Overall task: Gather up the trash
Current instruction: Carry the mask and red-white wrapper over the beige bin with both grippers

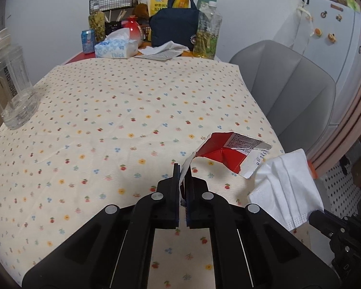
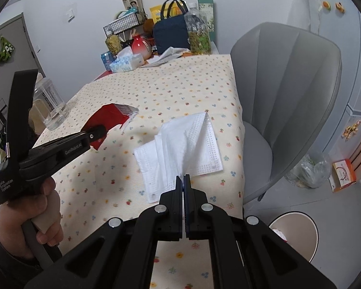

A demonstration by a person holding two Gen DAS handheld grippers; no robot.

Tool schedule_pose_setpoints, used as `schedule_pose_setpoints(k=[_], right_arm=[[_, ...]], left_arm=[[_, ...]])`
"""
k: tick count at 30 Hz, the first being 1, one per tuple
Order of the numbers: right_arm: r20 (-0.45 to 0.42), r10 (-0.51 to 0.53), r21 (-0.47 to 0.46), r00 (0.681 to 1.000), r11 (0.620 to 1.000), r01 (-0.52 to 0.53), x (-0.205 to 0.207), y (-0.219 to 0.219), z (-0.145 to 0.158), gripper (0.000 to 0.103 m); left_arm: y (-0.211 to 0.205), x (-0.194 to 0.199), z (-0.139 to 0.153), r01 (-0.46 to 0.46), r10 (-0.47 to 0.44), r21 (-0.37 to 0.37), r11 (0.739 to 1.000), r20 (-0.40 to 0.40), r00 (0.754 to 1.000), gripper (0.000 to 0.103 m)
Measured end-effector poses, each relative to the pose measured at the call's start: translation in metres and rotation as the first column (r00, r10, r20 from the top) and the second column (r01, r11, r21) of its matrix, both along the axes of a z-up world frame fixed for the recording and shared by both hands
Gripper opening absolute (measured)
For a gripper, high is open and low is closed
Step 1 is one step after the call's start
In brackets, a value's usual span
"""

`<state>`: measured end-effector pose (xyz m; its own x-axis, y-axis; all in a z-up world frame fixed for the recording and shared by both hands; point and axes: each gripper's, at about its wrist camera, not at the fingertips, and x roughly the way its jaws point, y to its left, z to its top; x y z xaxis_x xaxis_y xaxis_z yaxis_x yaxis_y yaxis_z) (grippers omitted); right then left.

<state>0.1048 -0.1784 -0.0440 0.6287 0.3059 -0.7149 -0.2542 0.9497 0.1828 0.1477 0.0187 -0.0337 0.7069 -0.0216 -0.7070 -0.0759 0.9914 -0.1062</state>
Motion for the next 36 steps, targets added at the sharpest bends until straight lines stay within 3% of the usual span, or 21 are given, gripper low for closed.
schedule_pose_setpoints(k=[15,26,36], right_arm=[[0.078,-0.057,-0.022,0.995,0.998,0.059,-0.026,-0.023,0.035,0.002],[0.102,-0.147,-0.024,0.984,0.988,0.150,-0.041,-0.068,0.044,0.002],[0.077,-0.233,-0.003,0.969,0.972,0.234,-0.046,-0.117,0.031,0.002]], left_arm=[[-0.016,-0.022,0.024,0.039,-0.038,-0.011,0.999,0.060,0.997,0.004],[-0.071,-0.020,0.024,0.133,-0.132,-0.003,0.991,0.063,0.989,0.004],[-0.130,-0.013,0.017,0.227,-0.228,0.027,0.974,0.039,0.973,0.004]])
